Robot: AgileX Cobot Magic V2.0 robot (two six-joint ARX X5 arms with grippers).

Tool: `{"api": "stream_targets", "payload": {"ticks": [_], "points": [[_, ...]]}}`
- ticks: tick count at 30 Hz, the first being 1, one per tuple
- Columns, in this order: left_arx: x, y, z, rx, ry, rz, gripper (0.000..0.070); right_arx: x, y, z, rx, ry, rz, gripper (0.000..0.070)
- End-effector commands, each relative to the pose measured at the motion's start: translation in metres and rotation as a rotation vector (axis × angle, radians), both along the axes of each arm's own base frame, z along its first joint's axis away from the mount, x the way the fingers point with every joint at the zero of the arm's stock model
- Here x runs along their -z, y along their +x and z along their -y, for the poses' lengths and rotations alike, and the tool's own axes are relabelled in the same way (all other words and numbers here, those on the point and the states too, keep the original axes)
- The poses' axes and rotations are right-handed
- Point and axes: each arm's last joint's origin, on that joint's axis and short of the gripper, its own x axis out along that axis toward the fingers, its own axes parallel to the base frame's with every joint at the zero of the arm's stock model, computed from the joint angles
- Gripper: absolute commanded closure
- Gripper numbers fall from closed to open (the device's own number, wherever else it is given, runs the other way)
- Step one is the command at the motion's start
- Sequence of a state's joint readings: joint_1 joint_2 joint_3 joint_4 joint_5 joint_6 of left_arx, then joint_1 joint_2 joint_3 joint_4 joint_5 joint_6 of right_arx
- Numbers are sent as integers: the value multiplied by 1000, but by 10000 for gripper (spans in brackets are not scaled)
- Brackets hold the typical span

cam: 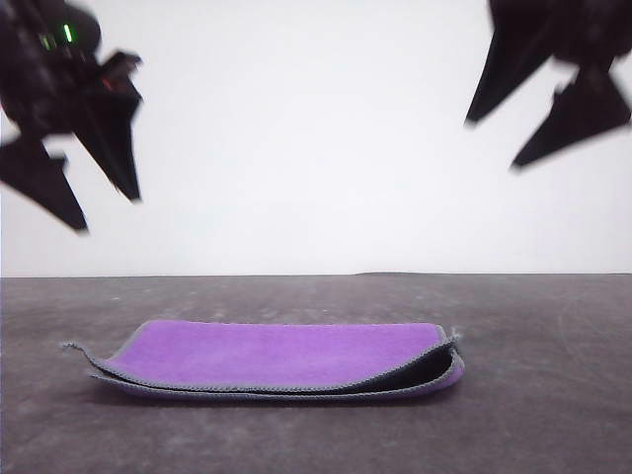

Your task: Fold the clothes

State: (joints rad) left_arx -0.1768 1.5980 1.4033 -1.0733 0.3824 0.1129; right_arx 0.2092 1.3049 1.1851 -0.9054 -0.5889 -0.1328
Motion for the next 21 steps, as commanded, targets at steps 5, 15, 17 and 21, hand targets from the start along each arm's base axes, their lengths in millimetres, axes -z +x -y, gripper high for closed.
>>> {"api": "stream_targets", "payload": {"ticks": [5, 15, 17, 21], "points": [[-51, -40, -9, -76, 35, 177, 299, -50, -57, 14, 107, -5, 172, 253], [-43, -107, -25, -123, 21, 249, 299, -50, -120, 30, 209, -26, 220, 253], [-32, -115, -27, -139, 18, 238, 299, -38, -118, 29, 227, -9, 183, 252], [-18, -125, -32, -168, 17, 226, 299, -5, -105, 24, 225, 77, 86, 251]]}}
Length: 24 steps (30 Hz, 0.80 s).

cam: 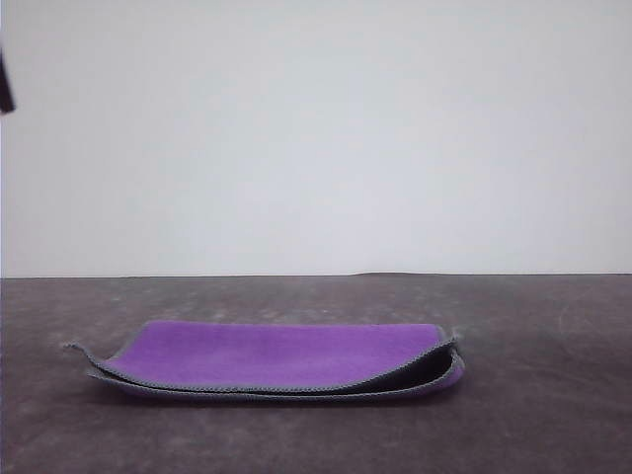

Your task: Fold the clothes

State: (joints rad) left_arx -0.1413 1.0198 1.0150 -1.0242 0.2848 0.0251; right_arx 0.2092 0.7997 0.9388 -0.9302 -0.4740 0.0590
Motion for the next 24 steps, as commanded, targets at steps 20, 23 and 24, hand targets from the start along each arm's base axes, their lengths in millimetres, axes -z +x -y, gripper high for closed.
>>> {"api": "stream_targets", "payload": {"ticks": [20, 23, 24], "points": [[-4, 11, -5, -47, -20, 117, 301, 146, 93, -35, -20, 264, -440, 248], [-4, 11, -5, -47, -20, 118, 301, 156, 101, -40, -28, 296, -468, 249], [-4, 11, -5, -47, -20, 118, 301, 159, 103, -41, -30, 303, -478, 249]]}}
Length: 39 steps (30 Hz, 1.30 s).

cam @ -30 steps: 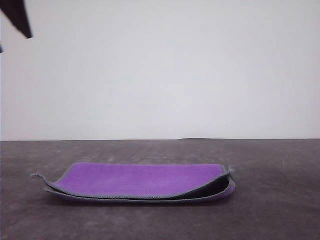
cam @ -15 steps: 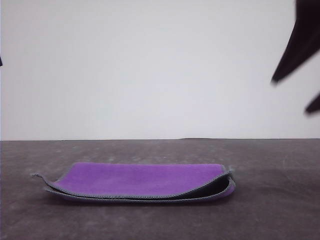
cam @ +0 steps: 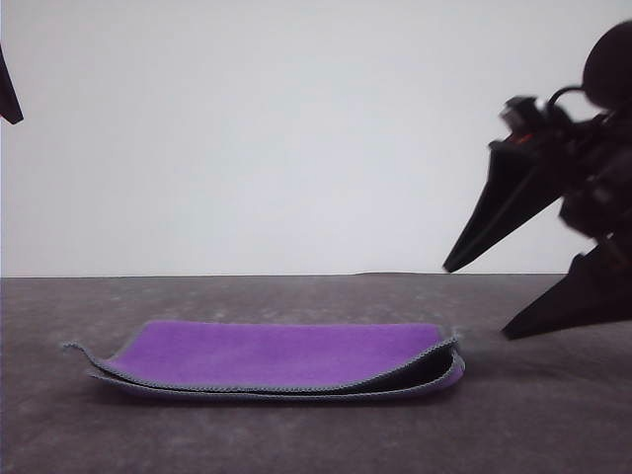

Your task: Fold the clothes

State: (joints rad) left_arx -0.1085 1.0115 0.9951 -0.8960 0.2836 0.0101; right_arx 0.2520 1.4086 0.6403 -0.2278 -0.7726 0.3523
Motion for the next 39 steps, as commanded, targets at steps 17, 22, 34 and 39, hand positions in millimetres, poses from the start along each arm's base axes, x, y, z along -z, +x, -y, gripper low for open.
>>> {"api": "stream_targets", "payload": {"ticks": [17, 22, 34, 39], "points": [[-2, 2, 0, -5, -1, 7, 301, 28, 13, -29, -11, 18, -72, 249], [-2, 2, 0, -5, -1, 5, 301, 27, 13, -34, -12, 31, -60, 301], [-2, 2, 0, -5, -1, 4, 301, 26, 15, -34, -8, 22, -20, 696], [-2, 2, 0, -7, -3, 4, 301, 21, 15, -47, -33, 66, 5, 696]]}}
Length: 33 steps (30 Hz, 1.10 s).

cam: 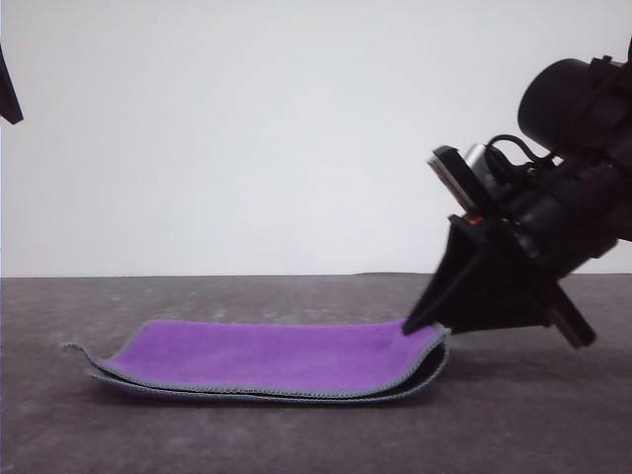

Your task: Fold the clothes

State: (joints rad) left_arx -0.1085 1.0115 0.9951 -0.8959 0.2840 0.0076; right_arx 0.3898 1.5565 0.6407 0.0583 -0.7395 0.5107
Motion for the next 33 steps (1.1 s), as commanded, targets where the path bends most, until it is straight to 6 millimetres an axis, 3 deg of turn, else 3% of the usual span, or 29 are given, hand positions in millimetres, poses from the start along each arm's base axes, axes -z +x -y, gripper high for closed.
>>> {"api": "stream_targets", "payload": {"ticks": [1, 11, 21, 27, 33], "points": [[-2, 2, 0, -9, -4, 5, 301, -1, 2, -10, -17, 31, -1, 696], [-2, 2, 0, -18, -11, 4, 301, -19, -1, -64, -117, 106, 53, 696], [-3, 4, 0, -18, -13, 23, 301, -21, 16, -124, -218, 127, 54, 696], [-3, 4, 0, -18, -13, 23, 301, -20, 24, -139, -227, 136, 45, 696], [-3, 4, 0, -18, -13, 24, 301, -19, 23, -143, -223, 126, 50, 693]]}}
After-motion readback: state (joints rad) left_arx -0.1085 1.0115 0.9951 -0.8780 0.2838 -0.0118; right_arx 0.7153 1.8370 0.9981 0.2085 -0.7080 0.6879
